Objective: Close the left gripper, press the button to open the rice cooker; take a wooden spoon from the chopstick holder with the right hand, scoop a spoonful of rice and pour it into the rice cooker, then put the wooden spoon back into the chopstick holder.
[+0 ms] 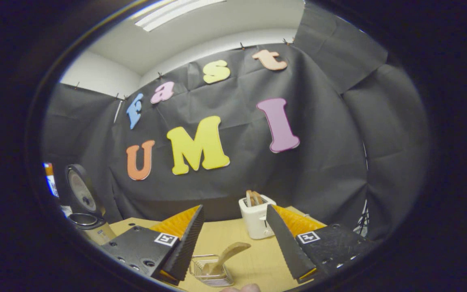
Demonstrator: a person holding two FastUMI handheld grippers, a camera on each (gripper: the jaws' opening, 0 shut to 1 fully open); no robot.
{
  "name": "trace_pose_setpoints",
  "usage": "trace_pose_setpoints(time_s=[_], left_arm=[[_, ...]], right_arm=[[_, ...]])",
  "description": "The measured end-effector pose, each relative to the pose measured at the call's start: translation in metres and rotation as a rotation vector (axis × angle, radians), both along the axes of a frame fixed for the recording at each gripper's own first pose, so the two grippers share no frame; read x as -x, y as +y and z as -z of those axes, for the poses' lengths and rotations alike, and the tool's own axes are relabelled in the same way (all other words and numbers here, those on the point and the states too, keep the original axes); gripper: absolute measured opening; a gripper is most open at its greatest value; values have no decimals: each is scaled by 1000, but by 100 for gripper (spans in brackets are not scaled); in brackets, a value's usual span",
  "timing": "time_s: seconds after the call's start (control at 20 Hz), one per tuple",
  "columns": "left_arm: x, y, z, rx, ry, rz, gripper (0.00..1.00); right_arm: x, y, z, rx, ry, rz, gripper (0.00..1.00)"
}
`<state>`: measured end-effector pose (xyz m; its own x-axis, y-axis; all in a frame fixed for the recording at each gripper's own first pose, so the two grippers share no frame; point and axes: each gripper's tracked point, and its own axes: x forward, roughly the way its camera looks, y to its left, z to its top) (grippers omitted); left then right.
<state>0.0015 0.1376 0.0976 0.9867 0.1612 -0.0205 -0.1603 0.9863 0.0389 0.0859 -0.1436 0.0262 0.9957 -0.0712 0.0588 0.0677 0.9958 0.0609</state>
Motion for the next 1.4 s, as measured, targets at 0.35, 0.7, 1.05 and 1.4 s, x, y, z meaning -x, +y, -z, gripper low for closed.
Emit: trace_pose_setpoints(time_s=[0.35, 0.7, 1.05, 1.4], left_arm=[[-64, 34, -39, -40, 47, -9, 95], [-128, 82, -45, 45, 189, -15, 98], [-174, 122, -22, 102, 355, -65, 99], [-190, 119, 6, 161, 497, -59, 99]], right_arm=[[43, 53, 3, 123, -37, -139, 95], [64, 52, 22, 150, -9, -157, 95], [72, 65, 32, 176, 0, -197, 96], [69, 75, 41, 137, 19, -235, 96]])
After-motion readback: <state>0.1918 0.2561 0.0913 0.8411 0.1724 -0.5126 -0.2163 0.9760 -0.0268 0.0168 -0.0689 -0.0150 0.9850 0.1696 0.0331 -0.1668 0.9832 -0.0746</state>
